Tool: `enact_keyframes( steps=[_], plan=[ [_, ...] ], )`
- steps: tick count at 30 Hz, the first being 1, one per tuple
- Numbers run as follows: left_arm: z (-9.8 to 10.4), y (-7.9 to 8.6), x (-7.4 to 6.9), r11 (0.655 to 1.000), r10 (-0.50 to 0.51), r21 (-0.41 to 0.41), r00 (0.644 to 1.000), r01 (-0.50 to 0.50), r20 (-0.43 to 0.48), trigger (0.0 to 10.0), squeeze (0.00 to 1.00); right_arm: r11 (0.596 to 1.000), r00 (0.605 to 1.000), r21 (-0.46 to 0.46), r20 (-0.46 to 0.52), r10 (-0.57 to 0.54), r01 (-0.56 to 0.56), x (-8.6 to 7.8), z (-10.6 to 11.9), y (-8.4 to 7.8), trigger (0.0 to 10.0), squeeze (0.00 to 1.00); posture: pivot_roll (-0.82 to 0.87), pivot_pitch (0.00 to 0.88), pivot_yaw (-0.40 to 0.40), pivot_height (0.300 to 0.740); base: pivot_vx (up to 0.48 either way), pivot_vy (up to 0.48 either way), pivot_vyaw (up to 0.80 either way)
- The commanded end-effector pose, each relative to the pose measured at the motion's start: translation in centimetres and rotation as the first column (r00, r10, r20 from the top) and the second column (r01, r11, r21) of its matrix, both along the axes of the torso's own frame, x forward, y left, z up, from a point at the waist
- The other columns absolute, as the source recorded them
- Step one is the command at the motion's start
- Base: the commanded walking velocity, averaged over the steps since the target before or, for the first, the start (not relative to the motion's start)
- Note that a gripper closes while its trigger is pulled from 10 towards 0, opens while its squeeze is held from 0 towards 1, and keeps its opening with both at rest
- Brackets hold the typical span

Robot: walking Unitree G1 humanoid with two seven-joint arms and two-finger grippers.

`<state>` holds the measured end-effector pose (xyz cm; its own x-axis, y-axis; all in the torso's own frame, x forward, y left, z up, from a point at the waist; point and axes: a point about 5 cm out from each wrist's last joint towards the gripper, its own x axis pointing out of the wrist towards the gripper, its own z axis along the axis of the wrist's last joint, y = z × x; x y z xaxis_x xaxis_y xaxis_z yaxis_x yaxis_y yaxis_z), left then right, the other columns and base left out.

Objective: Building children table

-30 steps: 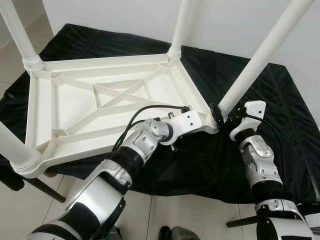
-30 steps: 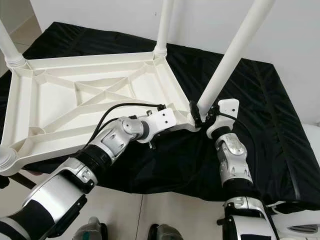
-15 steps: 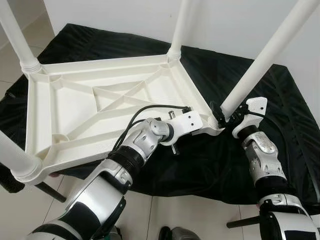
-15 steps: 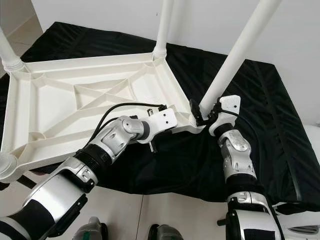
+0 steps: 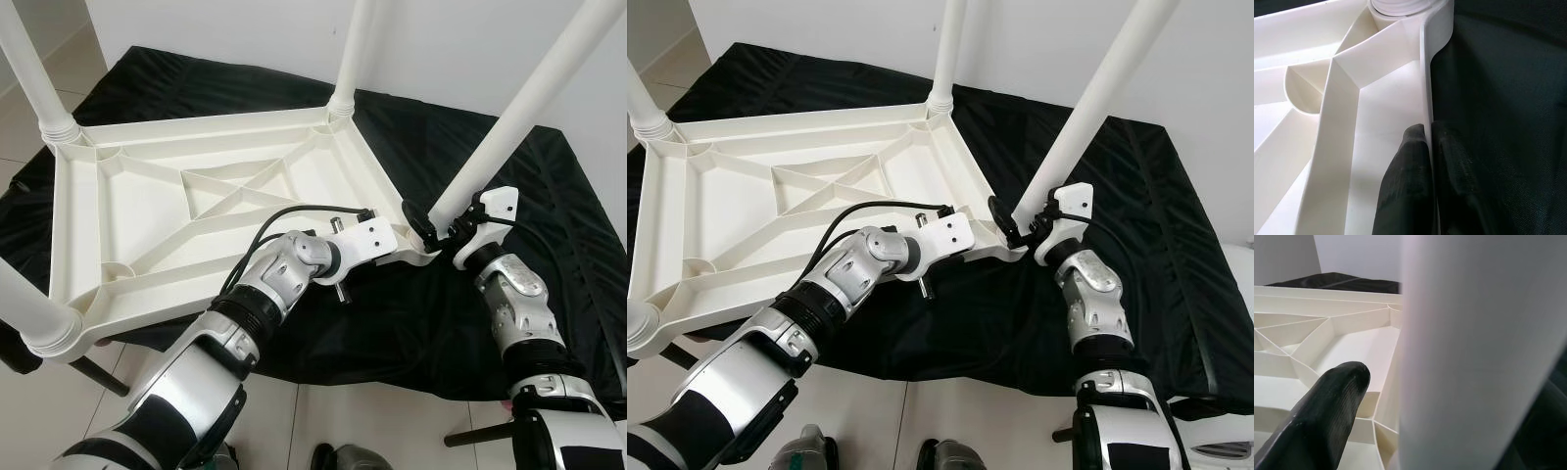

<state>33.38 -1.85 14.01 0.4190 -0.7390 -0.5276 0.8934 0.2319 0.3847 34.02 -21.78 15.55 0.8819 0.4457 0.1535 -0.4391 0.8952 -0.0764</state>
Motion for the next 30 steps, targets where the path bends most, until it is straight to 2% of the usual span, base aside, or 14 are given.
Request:
enact_keyframes(
  steps=[1, 8, 16, 30],
  plan=[
    [-1.7, 0.6, -0.3, 0.998, 0.02, 0.067, 0.999, -0.017, -0.045, 10.0, 0.0, 1.0, 1.0, -0.002, -0.013, 0.021, -0.021, -0.3, -0.2, -0.2, 10.0, 0.0, 0.02, 0.071, -0.065, 0.74, 0.0, 0.0, 0.0],
    [-1.6, 0.6, -0.2, 0.998, 0.021, 0.066, 0.999, -0.018, -0.044, 10.0, 0.0, 0.996, 0.995, -0.001, -0.046, 0.09, -0.091, -0.3, 0.2, -1.5, 10.0, 0.0, 0.02, 0.072, -0.061, 0.74, 0.0, 0.0, 0.0],
    [-1.6, 0.7, -0.2, 0.998, 0.018, 0.068, 0.999, -0.014, -0.047, 10.0, 0.0, 0.987, 0.987, -0.047, -0.071, 0.148, -0.151, -0.3, 1.0, -2.7, 10.0, 0.0, 0.02, 0.076, -0.057, 0.74, 0.0, 0.0, 0.0],
    [-1.6, 0.8, -0.2, 0.998, 0.016, 0.068, 0.999, -0.013, -0.048, 10.0, 0.0, 0.987, 0.986, -0.066, -0.09, 0.142, -0.149, 0.1, 0.7, -3.3, 10.0, 0.0, 0.03, 0.072, -0.057, 0.74, 0.0, 0.0, 0.0]
  ],
)
